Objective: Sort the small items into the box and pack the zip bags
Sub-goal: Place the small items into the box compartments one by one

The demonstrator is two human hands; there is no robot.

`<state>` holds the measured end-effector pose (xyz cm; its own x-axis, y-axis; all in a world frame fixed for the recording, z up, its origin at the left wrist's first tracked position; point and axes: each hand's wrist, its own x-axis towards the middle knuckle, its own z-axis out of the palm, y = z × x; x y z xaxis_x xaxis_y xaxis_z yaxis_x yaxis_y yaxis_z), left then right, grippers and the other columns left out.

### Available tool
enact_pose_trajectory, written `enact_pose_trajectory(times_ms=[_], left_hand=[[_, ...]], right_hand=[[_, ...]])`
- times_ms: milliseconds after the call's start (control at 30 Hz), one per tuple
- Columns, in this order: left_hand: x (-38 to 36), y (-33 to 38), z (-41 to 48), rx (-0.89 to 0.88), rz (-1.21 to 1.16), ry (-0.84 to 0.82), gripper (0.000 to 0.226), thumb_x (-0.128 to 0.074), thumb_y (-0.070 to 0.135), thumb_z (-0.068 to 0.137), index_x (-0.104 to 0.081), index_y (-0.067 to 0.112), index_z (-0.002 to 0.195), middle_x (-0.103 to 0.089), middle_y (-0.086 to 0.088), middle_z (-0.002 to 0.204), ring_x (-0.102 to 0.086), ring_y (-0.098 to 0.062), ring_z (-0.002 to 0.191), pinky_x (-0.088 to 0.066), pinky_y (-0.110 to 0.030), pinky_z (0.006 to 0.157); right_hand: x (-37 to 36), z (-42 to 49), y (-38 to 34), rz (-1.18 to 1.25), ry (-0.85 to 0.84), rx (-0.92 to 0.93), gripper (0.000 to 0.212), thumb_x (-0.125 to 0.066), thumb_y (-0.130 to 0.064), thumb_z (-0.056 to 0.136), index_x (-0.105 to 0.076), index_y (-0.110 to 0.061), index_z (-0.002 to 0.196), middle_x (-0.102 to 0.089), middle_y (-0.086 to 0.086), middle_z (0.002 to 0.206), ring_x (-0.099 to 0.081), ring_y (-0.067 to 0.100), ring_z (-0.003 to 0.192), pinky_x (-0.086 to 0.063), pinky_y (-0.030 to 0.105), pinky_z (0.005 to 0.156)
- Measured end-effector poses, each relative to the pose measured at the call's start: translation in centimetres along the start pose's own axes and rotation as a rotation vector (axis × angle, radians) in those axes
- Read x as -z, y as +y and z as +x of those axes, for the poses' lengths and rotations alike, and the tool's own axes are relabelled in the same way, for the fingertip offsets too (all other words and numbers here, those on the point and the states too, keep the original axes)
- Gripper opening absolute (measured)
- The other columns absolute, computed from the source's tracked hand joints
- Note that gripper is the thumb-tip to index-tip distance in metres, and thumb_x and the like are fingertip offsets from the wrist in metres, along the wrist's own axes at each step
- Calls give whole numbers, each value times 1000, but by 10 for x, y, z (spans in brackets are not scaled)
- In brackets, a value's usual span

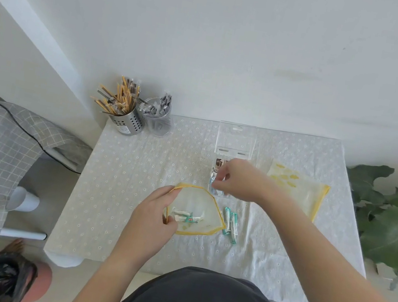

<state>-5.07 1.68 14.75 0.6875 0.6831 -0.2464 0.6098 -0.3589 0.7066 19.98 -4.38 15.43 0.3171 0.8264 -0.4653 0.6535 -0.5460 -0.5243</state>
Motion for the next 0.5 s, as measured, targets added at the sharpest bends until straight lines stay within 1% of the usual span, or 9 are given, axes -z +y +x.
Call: enact_pose_trajectory(times_ms=[33, 100, 167, 267, 333, 367, 400, 467, 500], left_hand=[[1, 3, -1, -21, -5, -4, 74, -62, -1, 88, -53, 39, 150, -43, 43, 138, -62, -7, 73, -53, -19, 82], [1, 7, -2, -63, -12, -16, 77, -60, -4, 86, -55, 43, 147, -44, 42, 139, -61, -8, 72, -53, -19, 78], [0, 10, -2, -91, -12, -28, 78, -60, -5, 85, -56, 43, 147, -45, 40, 141, -61, -10, 70, -52, -18, 77], [-2, 12, -4, -123, -1, -46, 76, -62, -5, 86, -57, 41, 146, -44, 40, 142, -61, -11, 70, -51, -15, 79], [-4, 15, -5, -151, 3, -61, 74, -62, -5, 87, -58, 38, 146, -45, 38, 144, -62, -8, 72, -49, -13, 79], [-5, 16, -6, -169, 8, -66, 73, -61, -5, 87, -58, 37, 146, -45, 38, 145, -61, -6, 73, -48, -12, 80], [-6, 17, -7, -184, 11, -74, 73, -60, -5, 87, -58, 37, 146, -45, 38, 145, -62, -6, 75, -47, -12, 81], [-9, 19, -10, -208, 31, -94, 72, -59, -4, 88, -57, 38, 146, -43, 39, 147, -62, -5, 79, -48, -14, 83], [-11, 19, -11, -217, 44, -103, 71, -59, -3, 88, -56, 39, 147, -42, 39, 148, -61, -4, 81, -49, -15, 84]], right_hand=[[4, -17, -13, 85, -74, 27, 17, -68, -32, 88, -78, -19, 84, -75, -4, 69, -70, 8, 62, -57, 24, 59], [3, -40, -29, 166, -205, 52, 18, -67, -30, 90, -78, -17, 85, -77, -3, 69, -74, 8, 61, -63, 26, 65], [-15, -44, -37, 54, -232, 62, 23, -60, -23, 92, -79, -9, 89, -78, 2, 76, -76, 15, 70, -63, 31, 72], [-53, -27, -41, -167, -222, 47, 30, -51, -13, 97, -72, -5, 117, -74, 12, 116, -70, 29, 104, -57, 41, 90], [-76, -12, -33, -307, -248, 10, 35, -50, -11, 100, -63, -7, 132, -66, 9, 130, -65, 28, 116, -54, 39, 97], [-85, -6, -28, -363, -269, -4, 34, -50, -10, 99, -63, -7, 131, -67, 9, 126, -67, 26, 111, -55, 36, 92], [-93, -2, -25, -404, -277, -20, 29, -50, -9, 99, -65, -7, 125, -70, 7, 116, -67, 24, 100, -54, 33, 82], [-103, 3, -21, -470, -275, -50, 17, -50, -8, 99, -67, -7, 100, -61, 3, 84, -59, 22, 80, -48, 32, 72], [-105, 2, -21, -495, -266, -45, 20, -49, -9, 100, -62, -7, 85, -52, 1, 75, -55, 22, 79, -47, 31, 73]])
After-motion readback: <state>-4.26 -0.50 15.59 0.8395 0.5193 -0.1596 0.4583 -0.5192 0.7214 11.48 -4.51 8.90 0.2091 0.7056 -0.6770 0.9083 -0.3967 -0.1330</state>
